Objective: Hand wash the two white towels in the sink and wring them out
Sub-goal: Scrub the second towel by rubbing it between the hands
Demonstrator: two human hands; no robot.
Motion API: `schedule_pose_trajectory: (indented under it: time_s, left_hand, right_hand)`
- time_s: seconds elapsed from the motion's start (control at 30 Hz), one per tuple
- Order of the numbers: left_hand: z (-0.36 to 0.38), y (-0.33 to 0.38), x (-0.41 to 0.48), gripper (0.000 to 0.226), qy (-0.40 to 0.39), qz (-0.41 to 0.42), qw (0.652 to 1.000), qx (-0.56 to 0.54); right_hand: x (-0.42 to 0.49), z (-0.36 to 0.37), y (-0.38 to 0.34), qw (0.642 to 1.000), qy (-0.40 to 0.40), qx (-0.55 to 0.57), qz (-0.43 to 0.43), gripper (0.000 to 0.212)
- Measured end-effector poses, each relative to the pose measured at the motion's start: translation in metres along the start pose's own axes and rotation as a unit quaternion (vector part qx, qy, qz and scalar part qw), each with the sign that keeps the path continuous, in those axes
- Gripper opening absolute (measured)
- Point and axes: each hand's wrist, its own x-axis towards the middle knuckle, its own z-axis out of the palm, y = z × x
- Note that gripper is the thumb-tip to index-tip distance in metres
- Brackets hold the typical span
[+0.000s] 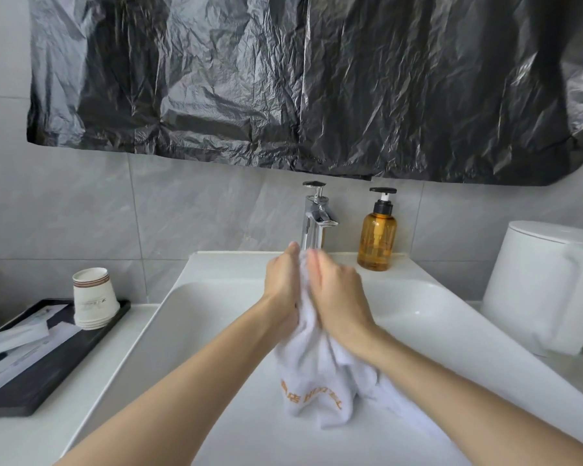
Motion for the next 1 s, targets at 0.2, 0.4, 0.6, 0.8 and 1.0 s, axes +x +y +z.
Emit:
schedule_pose_trajectory:
  time_s: [0.2, 0.4, 0.6, 0.8, 1.0]
  left_hand:
    - [-0.002, 0.001, 0.002, 0.042, -0.001, -0.003, 1.0, -0.01]
    - [0.003, 0.001, 0.001, 0.036, -0.001, -0.007, 1.0, -0.02]
    - [0.001, 0.001, 0.004, 0.033, 0.02, -0.001, 1.0, 0.004]
    - [-0.005, 0.004, 0.005, 0.033, 0.017, -0.014, 1.0, 0.011]
    - [-0.008, 0.001, 0.015, 0.033, 0.013, 0.002, 1.0, 0.018]
  right_hand:
    - [-0.01, 0.0, -0.011, 0.999, 0.012, 0.005, -0.044, 0.035]
    - [-0.003, -0.001, 0.003, 1.0, 0.009, -0.016, -0.009, 0.028]
    - [0.008, -0.002, 0.006, 0.998, -0.016, -0.026, 0.056, 0.033]
    - [0.005, 0.0, 0.0, 0.994, -0.066, 0.005, 0.085, 0.035]
    - [-0.008, 0.002, -0.006, 0.997, -0.074, -0.032, 0.023, 0.04]
